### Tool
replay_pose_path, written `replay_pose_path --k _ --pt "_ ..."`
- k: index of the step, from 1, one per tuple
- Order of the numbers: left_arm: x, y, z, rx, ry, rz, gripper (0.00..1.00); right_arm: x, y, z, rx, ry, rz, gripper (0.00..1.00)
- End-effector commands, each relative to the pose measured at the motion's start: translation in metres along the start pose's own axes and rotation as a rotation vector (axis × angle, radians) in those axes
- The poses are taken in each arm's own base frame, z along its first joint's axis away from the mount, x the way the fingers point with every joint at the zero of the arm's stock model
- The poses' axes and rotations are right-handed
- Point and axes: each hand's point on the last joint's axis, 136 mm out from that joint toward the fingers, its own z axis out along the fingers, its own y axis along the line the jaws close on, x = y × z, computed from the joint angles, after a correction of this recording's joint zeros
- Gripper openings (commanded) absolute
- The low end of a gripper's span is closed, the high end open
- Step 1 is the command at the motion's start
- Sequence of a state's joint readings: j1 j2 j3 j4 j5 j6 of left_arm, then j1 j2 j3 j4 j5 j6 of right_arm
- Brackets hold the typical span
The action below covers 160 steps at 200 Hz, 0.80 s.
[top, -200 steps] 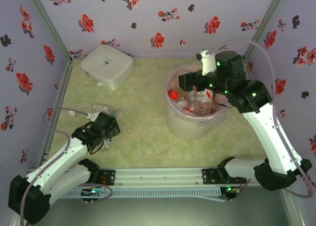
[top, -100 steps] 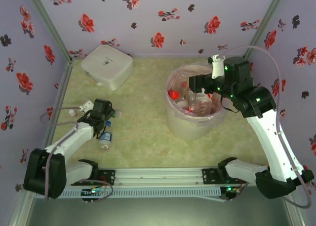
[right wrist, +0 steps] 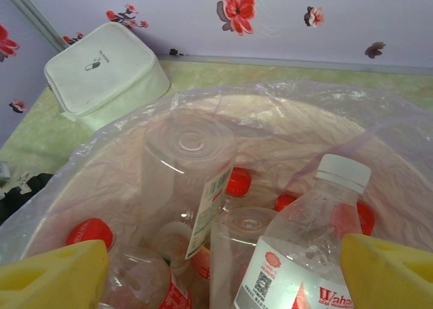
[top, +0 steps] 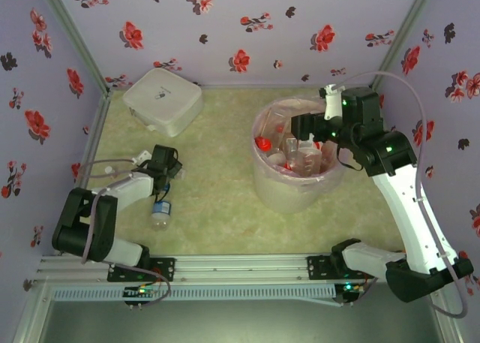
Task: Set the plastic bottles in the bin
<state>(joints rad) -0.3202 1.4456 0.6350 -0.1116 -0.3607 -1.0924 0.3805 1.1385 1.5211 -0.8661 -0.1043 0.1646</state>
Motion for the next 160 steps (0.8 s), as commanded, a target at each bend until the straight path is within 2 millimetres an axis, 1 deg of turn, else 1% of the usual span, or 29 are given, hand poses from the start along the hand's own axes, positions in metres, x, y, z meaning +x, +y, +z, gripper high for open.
replay_pose_path --k 1,24,38,57,85,103,121,129,144,160 --pt "-0.008 -0.011 0.001 0.023 -0.013 -0.030 0.84 -0.007 -0.001 -0.001 -0.007 -0.036 -0.005 0.89" --pt "-0.015 -0.019 -0.005 0.055 -0.030 0.005 0.75 -0.007 -0.010 0.008 0.015 -0.046 0.031 0.90" --pt "-0.019 -0.025 -0.009 0.070 -0.039 0.039 0.66 -0.006 -0.014 0.009 0.020 -0.054 0.052 0.90" --pt "-0.024 -0.029 -0.016 0.073 -0.044 0.077 0.53 -0.006 -0.017 0.005 0.027 -0.075 0.065 0.90" --pt "-0.035 -0.039 -0.030 0.099 -0.060 0.113 0.39 -0.010 -0.018 -0.003 0.021 -0.119 0.078 0.90" --pt "-0.041 -0.047 -0.045 0.133 -0.076 0.148 0.33 -0.008 -0.010 -0.005 -0.037 -0.157 0.099 0.89" --pt "-0.045 -0.060 -0.064 0.192 -0.099 0.208 0.29 -0.008 -0.001 -0.007 -0.101 -0.189 0.110 0.89" --pt "-0.045 -0.069 -0.073 0.243 -0.095 0.241 0.27 -0.011 0.004 -0.010 -0.127 -0.202 0.113 0.89" --pt "-0.040 -0.089 -0.092 0.362 -0.073 0.318 0.26 -0.019 0.014 -0.016 -0.185 -0.227 0.126 0.90" --pt "-0.035 -0.104 -0.115 0.462 -0.072 0.390 0.26 -0.030 0.026 -0.022 -0.254 -0.256 0.143 0.90"
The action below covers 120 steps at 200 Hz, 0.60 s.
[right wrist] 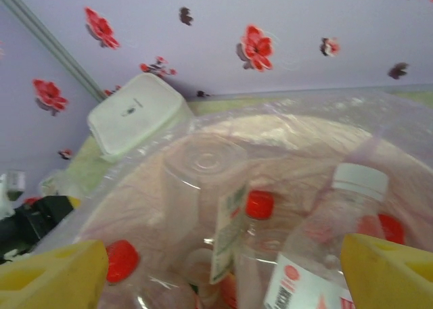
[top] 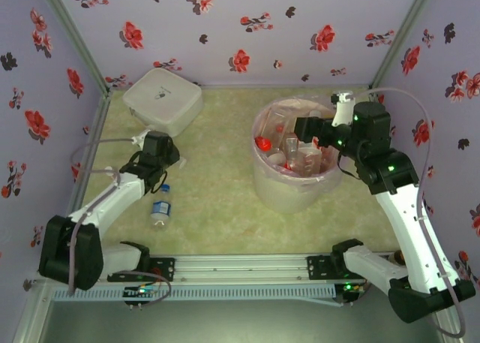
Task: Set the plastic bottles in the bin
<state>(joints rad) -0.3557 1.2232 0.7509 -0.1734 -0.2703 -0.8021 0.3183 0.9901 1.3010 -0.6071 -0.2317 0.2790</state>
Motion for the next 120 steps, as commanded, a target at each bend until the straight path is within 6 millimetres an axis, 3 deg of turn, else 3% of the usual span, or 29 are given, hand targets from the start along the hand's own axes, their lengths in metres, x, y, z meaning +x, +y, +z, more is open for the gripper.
replay_pose_path --k 1,28,63,120 --pt "-0.007 -0.044 -0.030 0.192 0.003 0.164 0.26 -0.025 0.028 -0.007 -0.144 -0.084 0.040 0.90" --pt "-0.002 -0.086 -0.070 0.425 -0.017 0.260 0.23 -0.043 0.048 -0.008 -0.244 -0.108 0.074 0.90" --pt "0.015 -0.118 -0.105 0.639 -0.024 0.317 0.20 -0.070 0.073 0.003 -0.340 -0.130 0.126 0.90" --pt "0.036 -0.169 -0.177 1.011 -0.079 0.476 0.17 -0.059 0.142 0.041 -0.458 0.013 0.013 0.90"
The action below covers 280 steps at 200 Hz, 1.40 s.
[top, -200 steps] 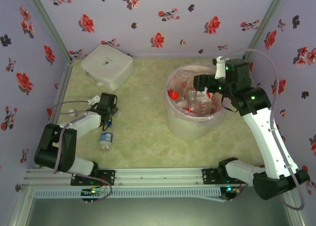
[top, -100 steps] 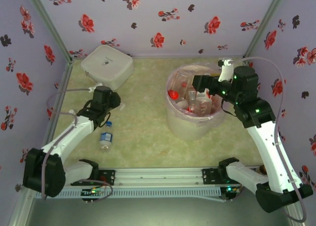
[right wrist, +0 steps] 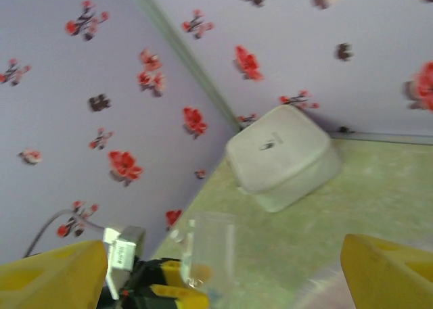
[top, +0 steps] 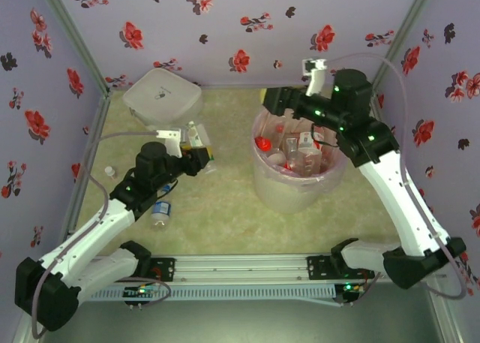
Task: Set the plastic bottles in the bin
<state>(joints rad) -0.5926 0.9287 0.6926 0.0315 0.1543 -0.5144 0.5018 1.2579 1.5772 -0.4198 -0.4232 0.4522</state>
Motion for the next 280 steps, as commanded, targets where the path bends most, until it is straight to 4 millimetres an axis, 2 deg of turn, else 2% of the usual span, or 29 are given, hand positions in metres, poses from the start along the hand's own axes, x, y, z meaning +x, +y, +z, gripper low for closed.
replay_pose_path --k 1,49,102,136,170,179,186,197,208,215,222,228,253,280 --pt "-0.018 -0.056 -0.012 0.227 -0.073 0.145 0.17 0.001 0.021 0.016 -0.054 0.039 -0.038 0.90" --pt "-0.021 -0.101 -0.022 0.362 -0.120 0.277 0.18 0.036 0.032 0.063 -0.078 0.199 -0.049 0.90" --pt "-0.044 -0.110 -0.025 0.362 -0.201 0.315 0.17 0.077 0.027 0.085 -0.062 0.344 -0.052 0.90" --pt "-0.050 -0.113 -0.022 0.366 -0.219 0.318 0.17 0.092 0.030 0.093 -0.098 0.400 -0.021 0.78" --pt "-0.052 -0.106 -0.017 0.320 -0.218 0.308 0.17 0.089 0.033 0.093 -0.107 0.390 -0.022 0.56" --pt "-0.051 -0.103 -0.015 0.307 -0.216 0.302 0.19 0.085 0.034 0.091 -0.108 0.376 -0.029 0.50" --pt "-0.052 -0.101 -0.015 0.296 -0.219 0.296 0.25 0.081 0.037 0.089 -0.113 0.363 -0.034 0.47" --pt "-0.053 -0.099 -0.014 0.284 -0.223 0.288 0.49 0.073 0.040 0.085 -0.114 0.335 -0.047 0.44" --pt "-0.053 -0.095 -0.014 0.263 -0.228 0.275 0.78 0.060 0.044 0.079 -0.108 0.292 -0.069 0.41" --pt "-0.054 -0.091 -0.015 0.239 -0.234 0.265 0.89 0.051 0.046 0.073 -0.100 0.262 -0.090 0.40" --pt "-0.053 -0.084 -0.015 0.203 -0.229 0.254 0.96 0.038 0.048 0.066 -0.083 0.220 -0.114 0.40" --pt "-0.052 -0.076 -0.015 0.164 -0.221 0.246 1.00 0.027 0.048 0.058 -0.063 0.183 -0.134 0.39" --pt "-0.039 -0.034 -0.016 -0.052 -0.147 0.223 1.00 -0.027 0.044 0.016 0.037 0.016 -0.181 0.32" --pt "-0.014 0.010 -0.020 -0.239 -0.038 0.185 1.00 -0.073 0.023 -0.038 0.178 -0.154 -0.193 0.25"
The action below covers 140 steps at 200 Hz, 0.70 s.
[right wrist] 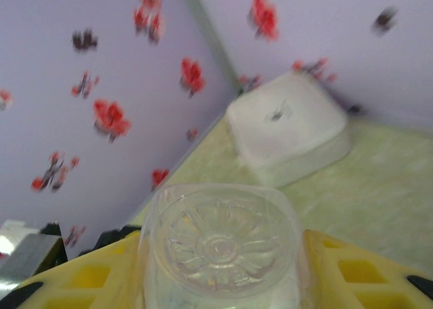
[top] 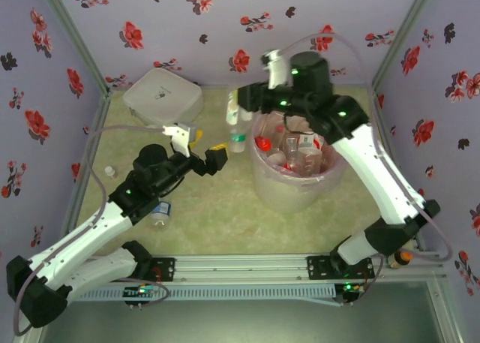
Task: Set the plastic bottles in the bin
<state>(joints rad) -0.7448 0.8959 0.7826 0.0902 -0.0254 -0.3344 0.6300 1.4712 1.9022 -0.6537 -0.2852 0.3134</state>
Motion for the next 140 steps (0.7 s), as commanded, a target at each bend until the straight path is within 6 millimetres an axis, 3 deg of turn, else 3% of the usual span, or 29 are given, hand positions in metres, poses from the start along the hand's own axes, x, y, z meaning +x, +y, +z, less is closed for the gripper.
replay_pose_path --k 1,27,54,96,140 --pt "0.045 0.056 -0.012 -0.270 0.172 -0.016 1.00 -0.063 -0.011 -0.086 0.141 -0.262 -0.053 0.25" --pt "0.079 0.077 -0.024 -0.362 0.308 -0.068 1.00 -0.079 -0.046 -0.125 0.309 -0.350 -0.076 0.22" --pt "0.117 0.093 -0.050 -0.467 0.526 -0.062 1.00 -0.069 -0.090 -0.137 0.534 -0.291 -0.093 0.20" --pt "0.155 0.111 -0.109 -0.628 0.728 -0.101 1.00 -0.013 -0.118 -0.111 0.581 -0.052 -0.024 0.12" --pt "0.184 0.120 -0.146 -0.740 0.829 -0.183 1.00 0.036 -0.144 -0.088 0.618 0.099 0.104 0.09"
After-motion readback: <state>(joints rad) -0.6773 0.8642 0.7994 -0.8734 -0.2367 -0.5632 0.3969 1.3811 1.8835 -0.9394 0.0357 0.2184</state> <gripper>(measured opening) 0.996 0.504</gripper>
